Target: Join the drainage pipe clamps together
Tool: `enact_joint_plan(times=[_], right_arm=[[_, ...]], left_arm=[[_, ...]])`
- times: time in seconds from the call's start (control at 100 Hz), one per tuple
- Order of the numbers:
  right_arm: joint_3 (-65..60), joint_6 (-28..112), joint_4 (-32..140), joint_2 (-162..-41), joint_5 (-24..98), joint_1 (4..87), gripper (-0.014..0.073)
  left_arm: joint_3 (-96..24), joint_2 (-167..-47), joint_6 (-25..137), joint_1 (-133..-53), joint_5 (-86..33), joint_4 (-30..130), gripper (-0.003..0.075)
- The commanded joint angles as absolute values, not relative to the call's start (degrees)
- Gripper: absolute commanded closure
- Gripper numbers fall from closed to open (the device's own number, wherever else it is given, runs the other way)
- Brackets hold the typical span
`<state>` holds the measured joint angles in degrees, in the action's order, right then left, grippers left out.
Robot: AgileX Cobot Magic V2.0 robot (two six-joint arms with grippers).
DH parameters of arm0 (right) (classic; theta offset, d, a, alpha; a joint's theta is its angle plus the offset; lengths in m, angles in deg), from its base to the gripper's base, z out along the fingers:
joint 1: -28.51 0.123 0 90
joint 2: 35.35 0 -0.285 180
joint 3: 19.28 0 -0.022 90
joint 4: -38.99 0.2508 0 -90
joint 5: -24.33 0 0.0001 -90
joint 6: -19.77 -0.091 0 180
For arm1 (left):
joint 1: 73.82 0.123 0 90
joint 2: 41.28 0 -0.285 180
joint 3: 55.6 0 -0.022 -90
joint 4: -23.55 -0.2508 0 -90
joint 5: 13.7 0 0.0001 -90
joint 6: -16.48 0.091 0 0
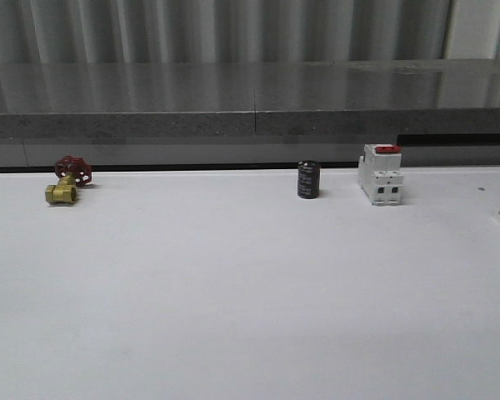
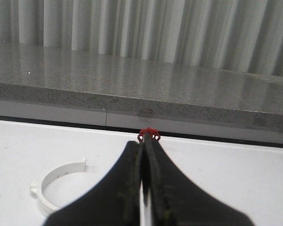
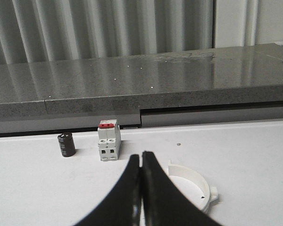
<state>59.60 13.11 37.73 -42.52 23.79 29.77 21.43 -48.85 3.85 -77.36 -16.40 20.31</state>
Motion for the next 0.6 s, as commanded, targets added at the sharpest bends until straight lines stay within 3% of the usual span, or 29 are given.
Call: enact_joint_plan(times=[0.0,0.32,0.59], right_arm=[[58.47,13.46,37.27,-41.45,18.82,29.37,0.0661],[58.47,13.46,37.27,-41.45,18.82,29.37,0.0661],[58.47,13.46,37.27,-41.45,18.88,29.37,0.0661]], left_arm=[[24.11,-46.95,3.78,-77.24,-11.22,20.41,0.0741],[22.77,-46.95,3.78,-77.24,-9.79,20.52,0.0741],[0.44,-56.24,3.78,-77.24,-24.36,18.50,0.0741]])
